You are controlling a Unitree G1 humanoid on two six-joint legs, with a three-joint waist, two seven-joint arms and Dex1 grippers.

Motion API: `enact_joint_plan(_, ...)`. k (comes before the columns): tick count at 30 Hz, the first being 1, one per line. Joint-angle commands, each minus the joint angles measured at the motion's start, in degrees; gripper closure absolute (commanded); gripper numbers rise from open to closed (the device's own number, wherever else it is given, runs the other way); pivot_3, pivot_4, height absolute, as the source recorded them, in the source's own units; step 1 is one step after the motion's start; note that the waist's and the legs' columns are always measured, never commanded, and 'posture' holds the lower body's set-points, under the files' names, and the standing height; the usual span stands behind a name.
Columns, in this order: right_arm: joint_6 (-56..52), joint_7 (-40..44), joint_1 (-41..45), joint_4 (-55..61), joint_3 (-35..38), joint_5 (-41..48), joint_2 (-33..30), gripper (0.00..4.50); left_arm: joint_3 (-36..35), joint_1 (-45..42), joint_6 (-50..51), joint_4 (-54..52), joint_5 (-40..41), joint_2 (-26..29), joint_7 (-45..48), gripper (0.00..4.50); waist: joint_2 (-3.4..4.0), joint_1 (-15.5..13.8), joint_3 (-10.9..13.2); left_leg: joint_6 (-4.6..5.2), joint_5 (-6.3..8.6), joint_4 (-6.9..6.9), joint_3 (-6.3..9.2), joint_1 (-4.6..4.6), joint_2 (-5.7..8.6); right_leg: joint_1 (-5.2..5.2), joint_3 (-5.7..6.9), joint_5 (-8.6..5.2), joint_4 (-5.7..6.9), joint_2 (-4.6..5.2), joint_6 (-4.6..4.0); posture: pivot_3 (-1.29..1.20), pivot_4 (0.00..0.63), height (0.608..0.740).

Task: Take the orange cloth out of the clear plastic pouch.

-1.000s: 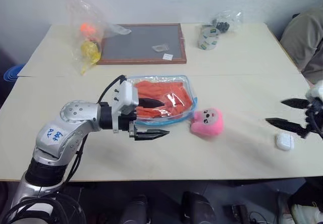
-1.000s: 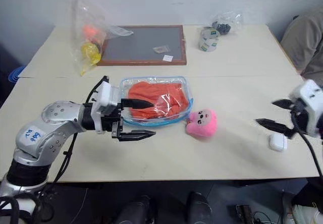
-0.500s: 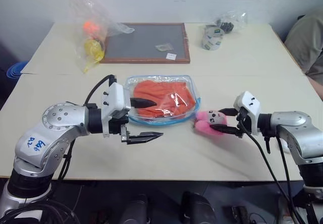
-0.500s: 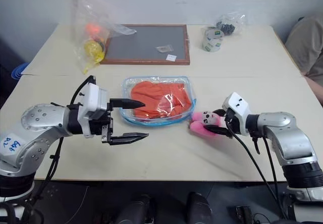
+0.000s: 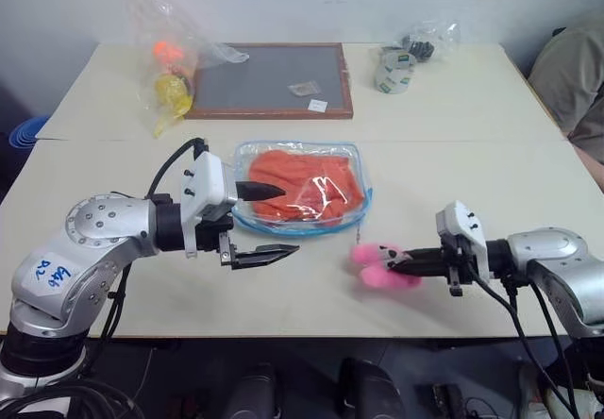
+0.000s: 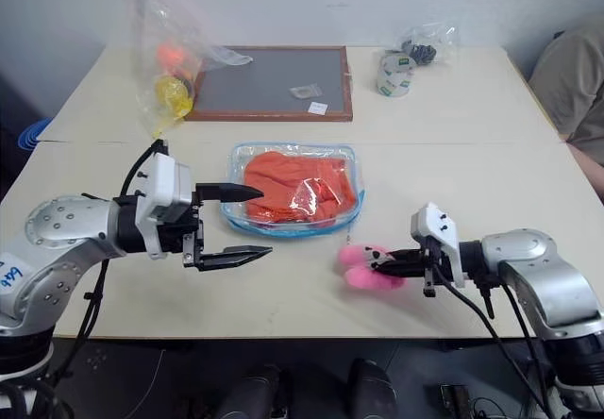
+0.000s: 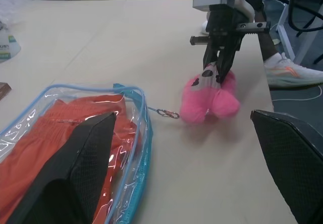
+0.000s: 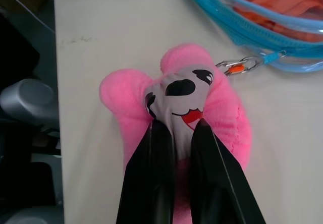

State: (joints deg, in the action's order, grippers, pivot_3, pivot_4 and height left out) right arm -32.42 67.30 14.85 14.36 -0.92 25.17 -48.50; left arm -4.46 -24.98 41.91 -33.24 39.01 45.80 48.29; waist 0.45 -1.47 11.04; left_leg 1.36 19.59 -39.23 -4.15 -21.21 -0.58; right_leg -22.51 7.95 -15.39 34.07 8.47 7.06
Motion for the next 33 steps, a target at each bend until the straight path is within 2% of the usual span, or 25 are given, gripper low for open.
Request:
enact_joint_plan(1, 2.07, -5.73, 0.37, 2.37, -4.64, -3.87, 4.42, 4.48, -0.05, -1.35, -0.61, -0.56, 0.43, 0.05, 0.06, 0.0, 0.0, 0.05, 0.0, -0.01, 0.0, 0.0, -0.01, 0.0, 0.0, -0.02, -0.01, 0.0, 0.0, 0.0, 0.0, 0.0, 0.15, 0.74)
enact_joint_plan(6, 0.34, -9.53, 1.59, 2.5, -7.93, -6.14, 8.04, 4.48, 0.74, -1.78, -1.01, 0.01, -0.1, 0.09, 0.35, 0.0, -0.11, 0.4, -0.07, -0.04, 0.01, 0.0, -0.1, 0.07, -0.05, -0.02, -0.1, 0.0, 0.03, -0.09, -0.01, 0.0, 0.15, 0.74)
enact_joint_plan(11, -3.12, -10.47, 1.66, 3.51, -8.31, -4.89, 8.31, 2.79, 4.63, -2.5, -1.99, 1.49, -2.2, -1.03, 0.94, 0.0, -0.12, 0.4, -0.07, -0.08, 0.01, 0.0, -0.15, 0.13, -0.11, -0.02, -0.16, 0.0, 0.07, -0.15, -0.05, 0.0, 0.15, 0.74)
enact_joint_plan(17, -3.68, -8.91, 1.02, 8.21, -6.49, -3.12, 5.71, 0.69, 15.37, -5.64, -8.08, 5.68, -10.01, -4.36, 4.64, 0.0, -0.15, 0.12, -0.09, -0.06, 0.02, 0.0, -0.21, 0.12, -0.07, -0.04, -0.19, 0.0, 0.06, -0.14, -0.06, 0.0, 0.15, 0.74)
enact_joint_plan(22, -10.51, -7.91, 4.76, 14.58, 1.59, 4.61, 0.82, 0.69, 25.34, -11.94, -13.33, 14.54, -15.58, -12.96, 9.03, 0.0, -0.14, -0.15, -0.08, -0.04, 0.04, -0.03, -0.26, 0.03, -0.03, -0.1, -0.2, 0.01, 0.06, -0.14, -0.07, 0.0, 0.15, 0.74)
enact_joint_plan(26, -13.38, -5.43, 10.92, 13.89, 4.92, 8.4, -4.23, 0.69, 30.0, -15.34, -15.68, 21.26, -18.33, -19.68, 11.24, 0.0, -0.15, -0.09, -0.08, 0.06, 0.08, -0.11, -0.26, -0.02, -0.01, -0.1, -0.19, 0.04, 0.03, -0.13, -0.07, 0.0, 0.15, 0.74)
enact_joint_plan(30, -4.28, -0.39, 20.02, 4.71, 0.81, 2.1, -7.69, 0.69, 35.17, -15.44, -20.27, 25.15, -23.67, -22.17, 13.8, 0.0, -0.14, 0.29, -0.08, 0.07, 0.09, -0.08, -0.35, -0.02, 0.12, -0.14, -0.22, 0.04, 0.01, -0.16, -0.07, 0.0, 0.15, 0.74)
enact_joint_plan(33, 13.45, 3.71, 25.6, -6.53, -7.55, -9.99, -6.95, 0.69, 37.65, -14.41, -23.06, 26.89, -27.3, -21.62, 15.41, 0.0, -0.14, 0.51, -0.08, 0.07, 0.09, -0.08, -0.51, 0.01, 0.14, -0.16, -0.25, 0.04, 0.03, -0.16, -0.07, 0.0, 0.15, 0.74)
